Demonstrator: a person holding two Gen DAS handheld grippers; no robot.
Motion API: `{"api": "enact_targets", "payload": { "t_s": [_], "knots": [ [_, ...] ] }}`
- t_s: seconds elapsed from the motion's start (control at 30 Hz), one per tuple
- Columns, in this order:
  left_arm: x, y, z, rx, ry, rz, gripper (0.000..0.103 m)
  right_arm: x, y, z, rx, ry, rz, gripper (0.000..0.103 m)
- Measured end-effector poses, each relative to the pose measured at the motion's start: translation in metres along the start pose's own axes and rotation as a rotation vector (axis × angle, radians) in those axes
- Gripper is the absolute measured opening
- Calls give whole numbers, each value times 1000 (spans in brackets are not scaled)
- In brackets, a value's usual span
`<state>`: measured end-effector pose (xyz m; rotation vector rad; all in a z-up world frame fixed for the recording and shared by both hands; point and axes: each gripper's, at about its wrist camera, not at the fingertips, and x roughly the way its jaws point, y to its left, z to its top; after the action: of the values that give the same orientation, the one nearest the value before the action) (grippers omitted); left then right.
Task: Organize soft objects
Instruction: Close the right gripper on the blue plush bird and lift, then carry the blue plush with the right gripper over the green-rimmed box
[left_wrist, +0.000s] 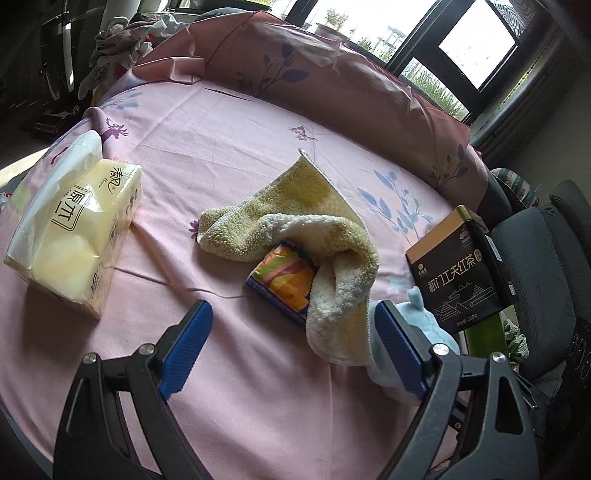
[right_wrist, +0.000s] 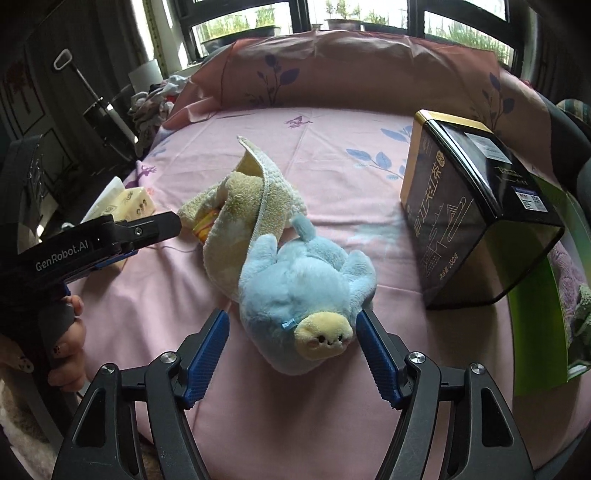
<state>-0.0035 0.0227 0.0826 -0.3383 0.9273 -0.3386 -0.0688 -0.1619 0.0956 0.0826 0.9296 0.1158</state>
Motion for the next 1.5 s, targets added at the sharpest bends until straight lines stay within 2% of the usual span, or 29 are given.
{"api": "enact_targets", "payload": {
  "t_s": [0.2, 0.3, 0.4, 0.6, 0.73, 0.87, 1.03, 1.27, 1.5],
  "knots": [
    [3, -22, -9, 38, 43, -147, 86, -20, -44, 6, 202, -83, 88, 72],
    [8, -42, -18, 103, 73, -193, 78, -17, -62, 5, 312, -93, 132, 72],
    [15, -60, -28, 153, 116, -244, 71, -10, -66, 6, 341, -87, 194, 72],
    [28, -83, -44, 239, 154, -225, 62, 17, -62, 10, 355, -20, 217, 72],
    [32, -81, -45, 225, 172, -255, 61, 35, -58, 8, 357, 26, 225, 72],
    [34, -86, -48, 244, 179, -276, 50, 50, -56, 7, 369, 59, 251, 68],
    [35, -87, -50, 251, 175, -295, 48, 50, -56, 6, 360, 43, 244, 65],
    [12, -95, -50, 298, 96, -310, 46, 27, -56, 7, 348, -20, 262, 65],
    [-30, -111, -45, 357, -47, -363, 46, -25, -43, 15, 288, -169, 243, 65]
  ]
}}
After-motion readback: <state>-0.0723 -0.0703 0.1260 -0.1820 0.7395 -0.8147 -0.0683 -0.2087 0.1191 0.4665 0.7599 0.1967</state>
